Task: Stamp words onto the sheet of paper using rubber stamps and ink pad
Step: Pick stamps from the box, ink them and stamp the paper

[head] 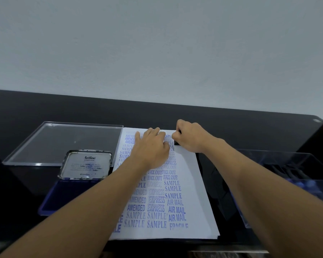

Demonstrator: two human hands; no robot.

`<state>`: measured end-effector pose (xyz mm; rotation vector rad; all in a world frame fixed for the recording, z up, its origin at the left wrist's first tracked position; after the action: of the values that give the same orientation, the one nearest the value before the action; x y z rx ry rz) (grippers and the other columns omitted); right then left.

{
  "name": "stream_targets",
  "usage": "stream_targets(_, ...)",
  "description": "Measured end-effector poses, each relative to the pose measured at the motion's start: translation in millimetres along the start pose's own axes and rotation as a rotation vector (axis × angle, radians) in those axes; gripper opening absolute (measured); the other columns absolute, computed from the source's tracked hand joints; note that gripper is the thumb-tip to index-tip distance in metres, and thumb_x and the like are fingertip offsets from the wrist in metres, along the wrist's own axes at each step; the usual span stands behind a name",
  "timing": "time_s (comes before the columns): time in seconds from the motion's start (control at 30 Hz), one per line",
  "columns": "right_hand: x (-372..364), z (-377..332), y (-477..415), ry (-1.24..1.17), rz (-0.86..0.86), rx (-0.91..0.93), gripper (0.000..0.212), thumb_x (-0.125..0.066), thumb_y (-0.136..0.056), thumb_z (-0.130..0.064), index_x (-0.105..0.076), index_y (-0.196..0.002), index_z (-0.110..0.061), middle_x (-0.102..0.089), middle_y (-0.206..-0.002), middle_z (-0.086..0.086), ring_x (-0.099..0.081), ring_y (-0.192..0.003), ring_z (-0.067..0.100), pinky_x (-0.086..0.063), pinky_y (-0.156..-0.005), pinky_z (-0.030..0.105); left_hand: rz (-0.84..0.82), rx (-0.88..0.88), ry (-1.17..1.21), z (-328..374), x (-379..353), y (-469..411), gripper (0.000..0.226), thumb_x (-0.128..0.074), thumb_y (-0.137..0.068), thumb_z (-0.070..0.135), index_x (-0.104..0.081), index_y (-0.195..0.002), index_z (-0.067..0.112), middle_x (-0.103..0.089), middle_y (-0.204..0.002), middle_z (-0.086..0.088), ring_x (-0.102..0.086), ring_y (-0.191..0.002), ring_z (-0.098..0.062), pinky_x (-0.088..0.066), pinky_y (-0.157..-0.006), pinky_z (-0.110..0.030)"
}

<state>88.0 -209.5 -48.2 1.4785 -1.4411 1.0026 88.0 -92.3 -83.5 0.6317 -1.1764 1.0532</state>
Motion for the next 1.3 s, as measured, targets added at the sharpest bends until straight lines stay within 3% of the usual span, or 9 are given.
stream_targets(0.53,0,-1,1,0.005,0.001,-0.003,0.015,-0.044,-0.098,-0.026,-0.045,-0.093,-0.013,-0.056,-0.079,0.007,-0.046,-0.065,0.019,-0.037,-0.056,0.032,-0.024,0.001,0.008,1,4,0,0.046,-0.031,-0.104,0.034,-0.040,-0.145,0.016,-0.031,-0.157,-0.002,-0.022,-0.146,-0.021,-0.009,-0.119,-0.056)
stream_targets(0.8,0,0,2,-0.003,0.005,-0.011,0.017,-0.044,-0.098,-0.027,-0.046,-0.096,-0.011,-0.057,-0.080,0.008,-0.046,-0.067,0.021,-0.038,-0.057,0.034,-0.044,-0.003,0.009,1,5,2,0.050,-0.031,-0.104,0.033,-0.033,-0.150,0.016,-0.021,-0.163,-0.003,-0.012,-0.151,-0.021,-0.003,-0.120,-0.058)
stream_targets(1.17,5,-3,4,0.021,-0.091,-0.060,0.018,-0.041,-0.101,-0.031,-0.042,-0.085,-0.023,-0.057,-0.090,0.003,-0.050,-0.073,0.016,-0.038,-0.061,0.032,-0.003,-0.005,0.060,0,43,18,0.047,-0.032,-0.103,0.026,-0.036,-0.149,0.015,-0.025,-0.160,-0.002,-0.015,-0.149,-0.020,-0.004,-0.120,-0.057)
stream_targets(1.3,31,-5,12,-0.082,0.039,-0.068,0.017,-0.043,-0.100,-0.030,-0.051,-0.093,-0.017,-0.060,-0.095,0.003,-0.054,-0.079,0.016,-0.039,-0.062,0.031,0.012,0.007,0.065,-1,60,21,0.048,-0.032,-0.103,0.028,-0.034,-0.150,0.017,-0.024,-0.162,-0.001,-0.015,-0.150,-0.020,-0.005,-0.121,-0.056)
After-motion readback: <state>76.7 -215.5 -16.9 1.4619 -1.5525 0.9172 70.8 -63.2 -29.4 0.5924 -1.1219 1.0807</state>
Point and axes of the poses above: each hand's wrist, its own y-axis away from the middle knuckle, its own x-axis out of the back of the hand, z = x × y, the point moved 9 cm from there along -y, towards the middle knuckle
